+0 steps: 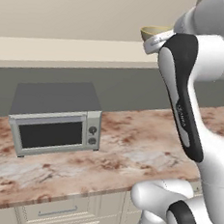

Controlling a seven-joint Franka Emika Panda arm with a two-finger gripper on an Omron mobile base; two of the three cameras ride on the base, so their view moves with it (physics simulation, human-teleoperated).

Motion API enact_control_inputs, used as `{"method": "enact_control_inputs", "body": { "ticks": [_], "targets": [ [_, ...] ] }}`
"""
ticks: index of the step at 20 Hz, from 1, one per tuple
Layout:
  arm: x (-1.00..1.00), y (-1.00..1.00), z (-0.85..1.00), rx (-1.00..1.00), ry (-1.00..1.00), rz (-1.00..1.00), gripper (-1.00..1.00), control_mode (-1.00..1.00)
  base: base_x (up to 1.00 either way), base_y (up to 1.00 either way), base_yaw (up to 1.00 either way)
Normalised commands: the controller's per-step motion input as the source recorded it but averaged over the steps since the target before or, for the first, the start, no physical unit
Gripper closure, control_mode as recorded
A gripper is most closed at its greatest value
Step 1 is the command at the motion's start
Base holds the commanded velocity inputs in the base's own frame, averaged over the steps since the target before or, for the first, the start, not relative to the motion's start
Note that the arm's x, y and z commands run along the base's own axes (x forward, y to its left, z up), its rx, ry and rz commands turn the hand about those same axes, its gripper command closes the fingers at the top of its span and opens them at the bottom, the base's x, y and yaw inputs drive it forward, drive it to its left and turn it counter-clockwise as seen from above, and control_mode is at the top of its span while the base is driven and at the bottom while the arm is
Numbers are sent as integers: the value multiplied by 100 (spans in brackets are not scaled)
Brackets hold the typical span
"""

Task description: Move the bowls from the cabinet to the plates on the dining table.

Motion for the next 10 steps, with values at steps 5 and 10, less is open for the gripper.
{"method": "enact_control_inputs", "body": {
  "ticks": [5,10],
  "targets": [
    [46,0,0,0,-8,0,-100,-100,0,0,0],
    [20,-2,4,0,-1,0,-100,-100,0,0,0]
  ]
}}
